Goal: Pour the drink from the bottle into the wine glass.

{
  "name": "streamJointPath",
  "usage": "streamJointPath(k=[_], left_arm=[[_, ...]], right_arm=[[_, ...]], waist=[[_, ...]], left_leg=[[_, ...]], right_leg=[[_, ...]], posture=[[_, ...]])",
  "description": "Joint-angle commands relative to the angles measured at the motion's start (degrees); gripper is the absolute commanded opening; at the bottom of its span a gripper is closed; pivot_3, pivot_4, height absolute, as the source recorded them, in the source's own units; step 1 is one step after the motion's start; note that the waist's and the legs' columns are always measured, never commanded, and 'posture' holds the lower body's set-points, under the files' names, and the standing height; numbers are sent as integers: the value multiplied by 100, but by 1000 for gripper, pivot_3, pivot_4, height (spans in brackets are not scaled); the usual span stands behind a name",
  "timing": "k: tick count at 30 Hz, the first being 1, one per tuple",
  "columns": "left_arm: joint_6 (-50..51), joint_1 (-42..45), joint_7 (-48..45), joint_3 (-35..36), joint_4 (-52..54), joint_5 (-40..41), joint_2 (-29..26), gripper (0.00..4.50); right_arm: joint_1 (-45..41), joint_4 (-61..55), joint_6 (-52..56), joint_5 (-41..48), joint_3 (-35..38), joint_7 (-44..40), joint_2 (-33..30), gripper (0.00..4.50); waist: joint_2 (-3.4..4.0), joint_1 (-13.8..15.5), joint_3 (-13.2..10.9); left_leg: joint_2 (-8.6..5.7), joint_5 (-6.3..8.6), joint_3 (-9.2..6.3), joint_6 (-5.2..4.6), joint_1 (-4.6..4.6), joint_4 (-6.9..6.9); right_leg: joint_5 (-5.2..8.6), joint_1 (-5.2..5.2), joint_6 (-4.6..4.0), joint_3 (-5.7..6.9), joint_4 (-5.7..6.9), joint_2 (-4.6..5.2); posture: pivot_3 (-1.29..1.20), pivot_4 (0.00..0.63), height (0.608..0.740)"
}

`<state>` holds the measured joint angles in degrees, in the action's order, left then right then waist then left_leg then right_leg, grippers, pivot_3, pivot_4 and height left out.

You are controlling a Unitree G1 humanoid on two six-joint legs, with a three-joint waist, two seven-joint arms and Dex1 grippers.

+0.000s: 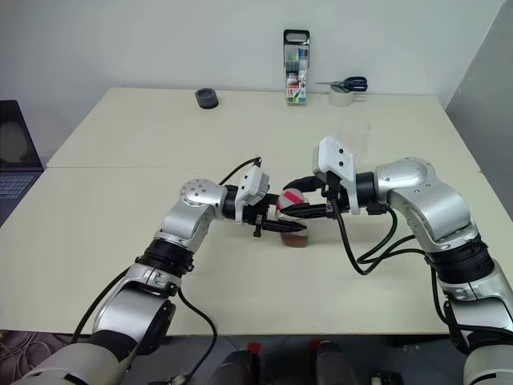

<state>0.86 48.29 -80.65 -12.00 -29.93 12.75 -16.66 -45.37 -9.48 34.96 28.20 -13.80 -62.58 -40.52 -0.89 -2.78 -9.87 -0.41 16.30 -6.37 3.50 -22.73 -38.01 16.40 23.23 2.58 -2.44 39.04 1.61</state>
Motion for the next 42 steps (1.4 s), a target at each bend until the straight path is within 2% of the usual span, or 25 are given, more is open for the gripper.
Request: streamJointPath(k=[1,3,8,12,14,19,31,34,38,42], left_arm=[[8,70,64,175,52,120,-29,1871],[74,65,167,246,18,162,18,1870],[102,190,391,389,-173,197,136,1870],[54,321,463,430,-358,180,233,1870],[18,354,450,422,-415,169,251,1870],[-4,417,419,407,-485,156,291,1870],[-7,380,402,390,-408,121,279,1870],[-7,376,400,385,-388,114,261,1870],[13,349,385,372,-331,114,242,1870],[38,320,355,347,-270,111,221,1870]], right_arm=[[278,-439,358,156,817,519,-164,3230],[535,-993,807,424,1172,864,-179,3910],[1234,-2310,1688,929,1741,2118,230,3953],[1758,-2906,1590,244,1361,3689,1250,3953],[1846,-2943,1411,-197,1103,4128,1516,3953],[1823,-2860,1221,-635,801,4492,1803,3953],[1802,-2685,1228,-799,612,4649,2229,3953],[1792,-2641,1222,-801,608,4646,2263,3359],[1770,-2592,1133,-778,632,4531,2269,1929],[1725,-2479,1001,-633,682,4097,2107,1872]], waist=[[0,31,0],[0,52,0],[0,87,1],[0,79,1],[1,78,0],[1,74,1],[1,24,1],[1,19,1],[1,11,1],[1,9,1]], left_leg=[[-2,0,-5,1,-5,-4],[-4,-1,-4,1,-8,-5],[-3,0,-3,0,-8,-5],[-1,0,-4,-2,-7,-9],[-1,0,-3,-1,-7,-10],[-4,-6,-2,8,-6,-8],[-2,-4,-3,5,-6,-6],[-2,-4,-3,5,-6,-6],[-2,-4,-4,5,-6,-6],[-2,-4,-4,4,-6,-6]], right_leg=[[0,0,0,4,0,2],[0,4,0,2,0,5],[0,4,0,2,3,4],[0,3,0,2,10,0],[0,5,0,0,16,-1],[0,6,0,-1,11,0],[0,6,0,0,10,-2],[0,6,0,0,11,-3],[0,6,0,0,11,-2],[0,6,0,0,11,-2]], posture=[[0,150,740],[0,150,740],[0,150,740],[0,150,740],[0,150,740],[0,150,740],[0,150,740],[0,150,740],[0,150,740],[0,150,740]])
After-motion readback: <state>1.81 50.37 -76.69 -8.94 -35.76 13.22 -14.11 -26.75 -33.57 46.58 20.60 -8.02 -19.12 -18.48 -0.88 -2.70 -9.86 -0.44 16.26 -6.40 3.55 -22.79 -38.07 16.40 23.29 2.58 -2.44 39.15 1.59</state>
